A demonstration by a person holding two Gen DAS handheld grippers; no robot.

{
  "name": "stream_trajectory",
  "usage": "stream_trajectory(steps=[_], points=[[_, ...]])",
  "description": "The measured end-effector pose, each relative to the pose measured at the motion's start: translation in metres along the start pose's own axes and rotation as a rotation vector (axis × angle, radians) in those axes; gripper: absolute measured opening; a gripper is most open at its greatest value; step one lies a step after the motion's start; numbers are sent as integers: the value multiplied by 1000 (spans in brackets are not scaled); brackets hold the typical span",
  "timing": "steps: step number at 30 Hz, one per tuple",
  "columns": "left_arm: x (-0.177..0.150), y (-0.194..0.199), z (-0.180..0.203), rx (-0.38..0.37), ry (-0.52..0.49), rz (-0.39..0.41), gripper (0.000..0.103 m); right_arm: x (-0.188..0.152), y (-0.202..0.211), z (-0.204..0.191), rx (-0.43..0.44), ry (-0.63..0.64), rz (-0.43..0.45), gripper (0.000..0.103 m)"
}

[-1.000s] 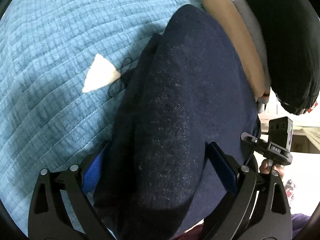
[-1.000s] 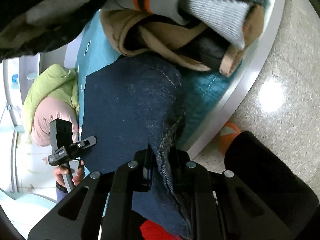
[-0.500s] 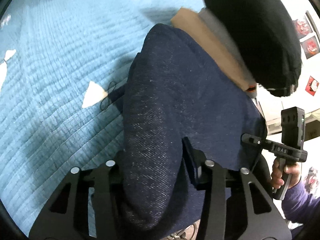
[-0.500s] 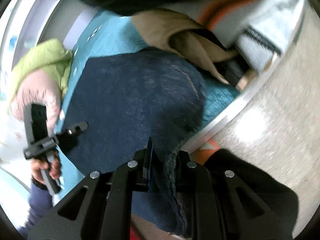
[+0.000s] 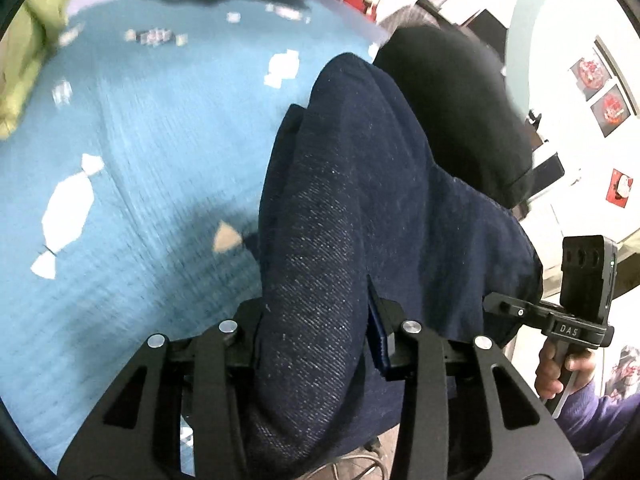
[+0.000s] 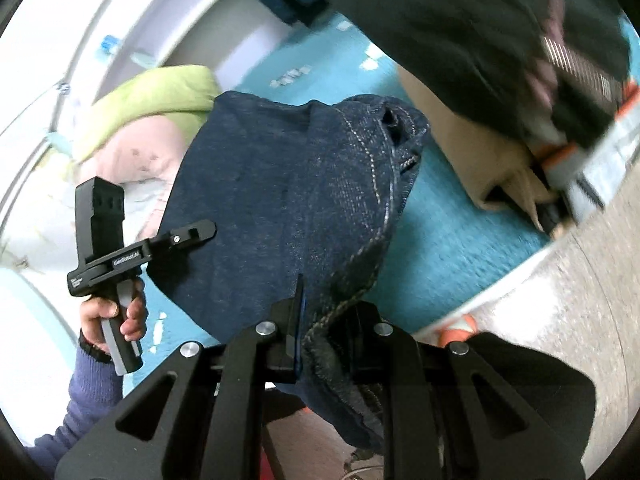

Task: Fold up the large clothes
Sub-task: 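Lift the folded denim bundle with both tools toward the clothes stack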

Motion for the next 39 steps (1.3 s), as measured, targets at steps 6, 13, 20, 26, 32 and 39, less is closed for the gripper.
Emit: stream_trajectory(steps=[6, 13, 20, 26, 32, 39], points=[[66, 58, 79, 27, -154, 64, 39, 39, 75, -24, 87, 19, 145, 14], [173, 64, 179, 9, -293, 113, 40, 89, 152, -9, 71, 3, 325, 14], [253, -9, 260, 5, -422, 54, 40, 137, 206, 48, 31, -85, 480, 14], [297, -89, 291, 15, -472, 6, 41, 164, 200, 115, 4, -195, 491, 14], [311, -188, 237, 257, -468, -43, 54, 184, 141, 171, -163, -260, 435, 15], [318, -219, 197, 285, -467, -25, 64, 176, 83, 211, -256, -257, 399, 31]])
Point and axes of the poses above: each gripper's, at about its wrist camera, not at the fingertips, and y roughly against the way its jaws point, z to its right, x to its top, the point moved 4 cm from there along -y, roughly the way its jaws point, and after that the axes turned 13 degrees about -x, right-handed, at the moved point
